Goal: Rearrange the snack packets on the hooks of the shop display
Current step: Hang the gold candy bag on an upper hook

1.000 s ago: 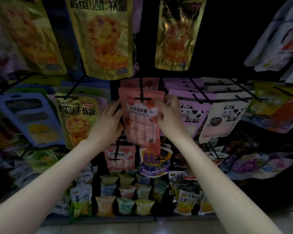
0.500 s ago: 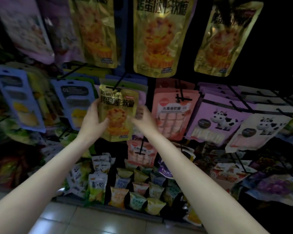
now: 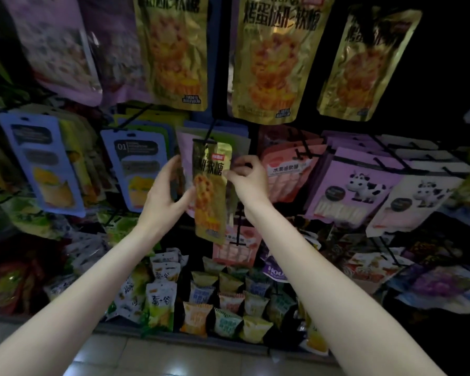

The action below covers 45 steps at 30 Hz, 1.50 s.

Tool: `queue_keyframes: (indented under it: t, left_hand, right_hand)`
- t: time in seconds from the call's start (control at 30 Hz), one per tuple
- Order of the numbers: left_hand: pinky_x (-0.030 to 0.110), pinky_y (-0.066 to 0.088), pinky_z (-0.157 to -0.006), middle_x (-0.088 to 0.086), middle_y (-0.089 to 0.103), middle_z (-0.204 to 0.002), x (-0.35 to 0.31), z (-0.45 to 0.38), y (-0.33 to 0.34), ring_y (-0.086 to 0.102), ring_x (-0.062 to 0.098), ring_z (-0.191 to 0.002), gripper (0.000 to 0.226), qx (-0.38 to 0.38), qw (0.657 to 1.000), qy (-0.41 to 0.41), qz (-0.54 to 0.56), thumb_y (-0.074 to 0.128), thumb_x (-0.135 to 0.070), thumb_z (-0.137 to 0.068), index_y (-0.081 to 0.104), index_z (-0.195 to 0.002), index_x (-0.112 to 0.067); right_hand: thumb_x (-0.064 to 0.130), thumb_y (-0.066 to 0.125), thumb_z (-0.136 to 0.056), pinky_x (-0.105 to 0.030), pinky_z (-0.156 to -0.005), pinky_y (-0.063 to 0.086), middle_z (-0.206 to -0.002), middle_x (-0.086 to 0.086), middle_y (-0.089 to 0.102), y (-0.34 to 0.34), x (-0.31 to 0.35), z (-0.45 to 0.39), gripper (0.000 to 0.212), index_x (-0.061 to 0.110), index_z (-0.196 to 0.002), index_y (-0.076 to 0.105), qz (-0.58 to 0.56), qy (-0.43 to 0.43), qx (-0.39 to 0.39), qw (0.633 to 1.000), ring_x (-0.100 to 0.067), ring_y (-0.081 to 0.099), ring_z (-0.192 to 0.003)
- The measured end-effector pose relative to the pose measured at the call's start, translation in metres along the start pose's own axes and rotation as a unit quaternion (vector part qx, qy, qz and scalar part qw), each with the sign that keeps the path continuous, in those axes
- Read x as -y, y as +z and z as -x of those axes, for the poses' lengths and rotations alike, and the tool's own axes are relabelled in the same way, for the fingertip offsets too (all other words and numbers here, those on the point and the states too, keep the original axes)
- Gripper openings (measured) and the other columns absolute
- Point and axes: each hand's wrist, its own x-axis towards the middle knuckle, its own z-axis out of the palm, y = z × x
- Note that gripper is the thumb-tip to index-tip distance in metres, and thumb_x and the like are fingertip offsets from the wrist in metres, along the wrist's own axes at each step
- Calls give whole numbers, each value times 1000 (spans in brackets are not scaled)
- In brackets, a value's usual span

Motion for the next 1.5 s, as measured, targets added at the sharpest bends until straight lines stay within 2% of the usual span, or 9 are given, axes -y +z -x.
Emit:
queue_keyframes:
  t: [0.2, 0.37, 0.53, 0.7, 0.97, 1.07, 1.13, 1.3, 1.5]
  left_hand:
    - [7, 42, -85, -18, 30, -136, -31, 5, -18, 44, -2, -116, 64, 3, 992, 30, 125, 57, -37, -86, 20, -137, -44]
    - [21, 47, -93, -16, 38, -136, -88, -3, -2, 48, -2, -120, 62, 87, 958, 108, 252, 58, -22, -89, 22, -130, -52]
    - [42, 41, -104, -5, 47, -136, -138, -34, 33, 46, 11, -125, 58, 88, 964, 187, 165, 61, -16, -89, 35, -137, -36]
    - [28, 32, -107, 0, 43, -139, -190, -62, 69, 38, 15, -129, 57, 113, 959, 241, 99, 57, -17, -91, 33, -141, -28]
    - [-4, 34, -54, 14, 23, -141, -279, -102, 108, 37, -2, -67, 63, 93, 970, 217, 67, 46, -13, -95, 19, -146, -38]
    - [11, 42, -83, 14, 9, -149, -295, -109, 118, 49, 25, -109, 63, 54, 971, 231, 34, 48, -18, -95, 18, -146, -41]
    - [32, 31, -107, 9, 2, -152, -302, -116, 126, 19, 30, -138, 64, 19, 969, 247, 0, 49, -19, -94, 17, -146, -40]
    - [45, 21, -111, -1, -9, -157, -308, -131, 141, -2, 31, -142, 61, -27, 947, 292, -134, 41, -25, -96, 10, -148, -33]
    - [45, 12, -113, 0, 18, -156, -302, -134, 152, 10, 22, -144, 64, -80, 885, 386, -247, 13, -37, -88, 21, -148, -15]
  right_hand:
    - [-1, 60, -86, -14, -57, 45, -82, 2, 59, -46, 34, 42, 28, 24, -95, 49, -46, -128, 95, 986, -9, 57, -74]
    - [-3, 49, -91, -26, -80, 48, -89, 0, 57, -100, 59, 42, 29, 23, -98, 55, 14, -253, 31, 967, -7, 57, -86]
    - [10, 56, -92, -39, -105, 41, -131, -7, 47, -145, 56, 34, 32, 26, -120, 56, 93, -238, -19, 967, -18, 50, -122]
    - [11, 57, -92, -43, -109, 35, -137, -6, 39, -192, 62, 16, 42, 24, -132, 49, 127, -259, -113, 951, -21, 39, -131]
    - [1, 51, -93, 1, -99, 23, -129, -15, 39, -243, 104, -27, 45, 9, -137, 46, 233, -397, -254, 850, -10, 35, -121]
    - [1, 47, -93, 1, -99, 23, -128, -18, 39, -255, 110, -45, 42, 7, -135, 46, 227, -427, -284, 828, -7, 33, -119]
    - [4, 46, -92, -5, -102, 28, -127, -19, 40, -262, 114, -58, 41, 5, -133, 48, 217, -436, -297, 821, -11, 35, -120]
    - [-1, 46, -93, 3, -96, 23, -129, -19, 38, -271, 122, -78, 43, 5, -135, 48, 211, -421, -279, 837, -23, 40, -124]
    - [0, 47, -93, -7, -101, 26, -130, -15, 37, -272, 116, -77, 43, 8, -135, 48, 192, -413, -272, 847, -22, 38, -127]
